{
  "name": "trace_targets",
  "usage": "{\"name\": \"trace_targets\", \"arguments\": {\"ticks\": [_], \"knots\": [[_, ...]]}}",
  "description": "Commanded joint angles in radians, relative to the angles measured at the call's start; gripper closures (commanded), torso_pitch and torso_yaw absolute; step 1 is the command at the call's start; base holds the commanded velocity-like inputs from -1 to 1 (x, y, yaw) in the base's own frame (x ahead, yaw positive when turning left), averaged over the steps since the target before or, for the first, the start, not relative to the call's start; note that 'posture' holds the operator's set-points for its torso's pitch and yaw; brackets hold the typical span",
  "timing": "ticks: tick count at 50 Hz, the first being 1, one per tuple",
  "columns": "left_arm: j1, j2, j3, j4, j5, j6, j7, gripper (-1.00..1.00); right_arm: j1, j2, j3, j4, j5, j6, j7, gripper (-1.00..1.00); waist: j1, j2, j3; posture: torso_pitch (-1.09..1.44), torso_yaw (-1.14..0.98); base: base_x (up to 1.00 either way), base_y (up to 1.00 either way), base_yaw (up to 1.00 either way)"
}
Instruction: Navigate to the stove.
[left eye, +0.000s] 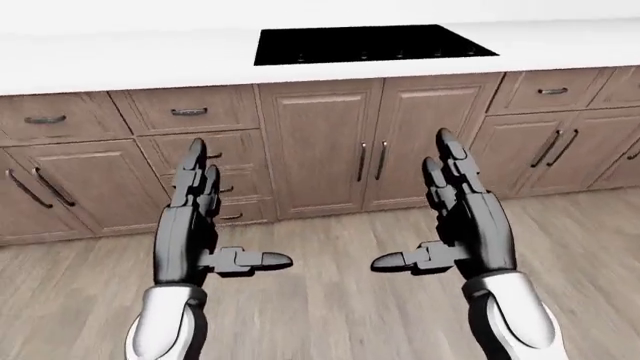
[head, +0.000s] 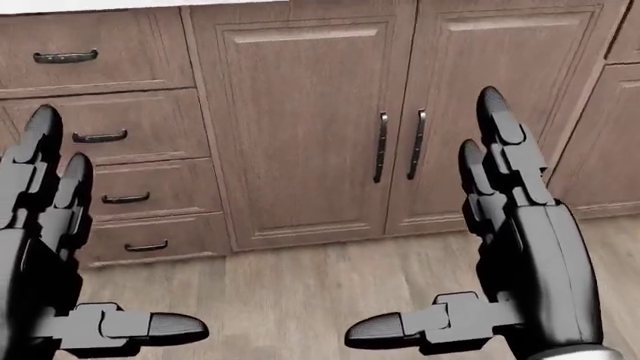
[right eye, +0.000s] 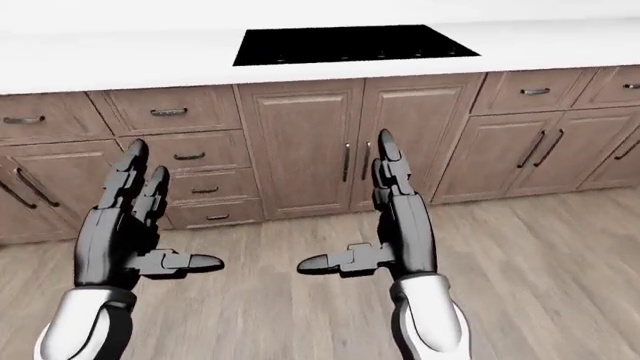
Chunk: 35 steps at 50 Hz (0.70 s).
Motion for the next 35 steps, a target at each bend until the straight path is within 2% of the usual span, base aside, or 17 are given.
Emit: {"name": "trace_targets", "arguments": {"ticks": [1,2,3,4,5,8,10,11,18,19,20,22,25,32,33,34,35], "knots": [[-0.019,0.005,0.003,-0.032,-0.002,-0.037,-0.003,-1.0,-0.026,0.004,-0.006,-0.029,-0.004,-0.032,-0.011,-1.0,0.007,-0.011,-0.013,0.0,0.0,0.0,0.0,1.0],[-0.017,0.005,0.003,-0.024,-0.001,-0.046,-0.003,-1.0,-0.023,0.003,-0.004,-0.023,-0.004,-0.039,-0.01,-1.0,0.007,-0.009,-0.019,0.0,0.0,0.0,0.0,1.0],[-0.017,0.005,0.004,-0.025,-0.002,-0.045,-0.004,-1.0,-0.022,0.003,-0.004,-0.014,-0.006,-0.046,-0.012,-1.0,-0.023,0.0,-0.024,0.0,0.0,0.0,0.21,0.0],[-0.017,0.005,0.006,-0.031,-0.004,-0.04,-0.003,-1.0,-0.023,0.005,-0.003,-0.022,-0.003,-0.038,-0.013,-1.0,-0.002,-0.01,-0.017,0.0,0.0,0.0,0.0,0.0],[-0.016,0.005,0.005,-0.028,-0.003,-0.044,-0.004,-1.0,-0.023,0.005,-0.004,-0.019,-0.003,-0.041,-0.014,-1.0,-0.012,0.006,-0.026,0.0,0.0,0.0,0.0,0.0],[-0.016,0.005,0.006,-0.035,-0.002,-0.036,-0.003,-1.0,-0.025,0.004,-0.008,-0.01,-0.005,-0.046,-0.019,-1.0,-0.031,0.045,-0.018,0.0,0.0,0.0,0.0,0.0],[-0.019,0.005,0.006,-0.032,-0.002,-0.037,-0.003,-1.0,-0.024,0.0,-0.004,-0.01,-0.017,-0.047,-0.021,-1.0,-0.039,0.104,-0.035,0.0,0.0,0.0,0.0,0.0],[-0.017,0.005,0.005,-0.039,-0.002,-0.031,-0.002,-1.0,-0.023,-0.003,-0.001,-0.013,-0.023,-0.044,-0.02,-1.0,-0.035,0.072,-0.016,0.0,0.0,0.0,0.0,0.0],[-0.014,0.004,0.005,-0.032,-0.002,-0.041,-0.002,-1.0,-0.014,0.001,0.001,-0.006,-0.033,-0.059,-0.005,-1.0,-0.028,0.057,-0.034,0.0,0.0,0.0,0.0,0.0],[-0.013,0.004,0.005,-0.031,-0.002,-0.043,-0.003,-1.0,-0.015,0.001,0.002,-0.009,-0.034,-0.053,-0.006,-1.0,-0.026,0.061,-0.05,0.0,0.0,0.0,-0.1,0.0],[-0.014,0.004,0.005,-0.034,-0.002,-0.04,-0.003,-1.0,-0.013,0.001,0.003,-0.002,-0.036,-0.06,-0.006,-1.0,-0.022,0.063,-0.04,0.0,0.0,0.0,-0.32,0.0],[-0.015,0.005,0.006,-0.031,-0.002,-0.041,-0.003,-1.0,-0.013,0.0,0.003,-0.001,-0.038,-0.061,-0.005,-1.0,-0.017,0.096,-0.032,0.0,0.0,0.0,-0.32,0.0],[-0.017,0.005,0.007,-0.033,-0.003,-0.038,-0.003,-1.0,-0.016,0.0,0.003,-0.003,-0.041,-0.057,-0.003,-1.0,-0.013,0.094,-0.04,0.0,0.0,0.0,-0.33,0.0],[-0.019,0.005,0.004,-0.031,-0.002,-0.034,-0.004,-1.0,-0.023,0.002,0.0,-0.005,-0.043,-0.044,-0.005,-1.0,-0.001,0.034,-0.029,0.0,0.0,0.0,-0.43,0.0],[-0.018,0.005,0.002,-0.035,-0.001,-0.033,-0.004,-1.0,-0.02,0.002,0.001,0.005,-0.043,-0.056,-0.005,-1.0,-0.001,0.009,-0.035,0.0,0.0,0.0,-0.51,0.0],[-0.017,0.005,0.0,-0.037,0.001,-0.031,-0.003,-1.0,-0.02,0.002,0.004,0.004,-0.046,-0.053,-0.006,-1.0,-0.003,-0.033,-0.049,0.0,0.0,0.0,-0.51,0.0],[-0.017,0.005,0.0,-0.031,0.001,-0.037,-0.003,-1.0,-0.021,0.002,0.002,0.002,-0.045,-0.05,-0.005,-1.0,-0.006,-0.021,-0.04,0.0,0.0,0.0,-0.51,0.0]]}}
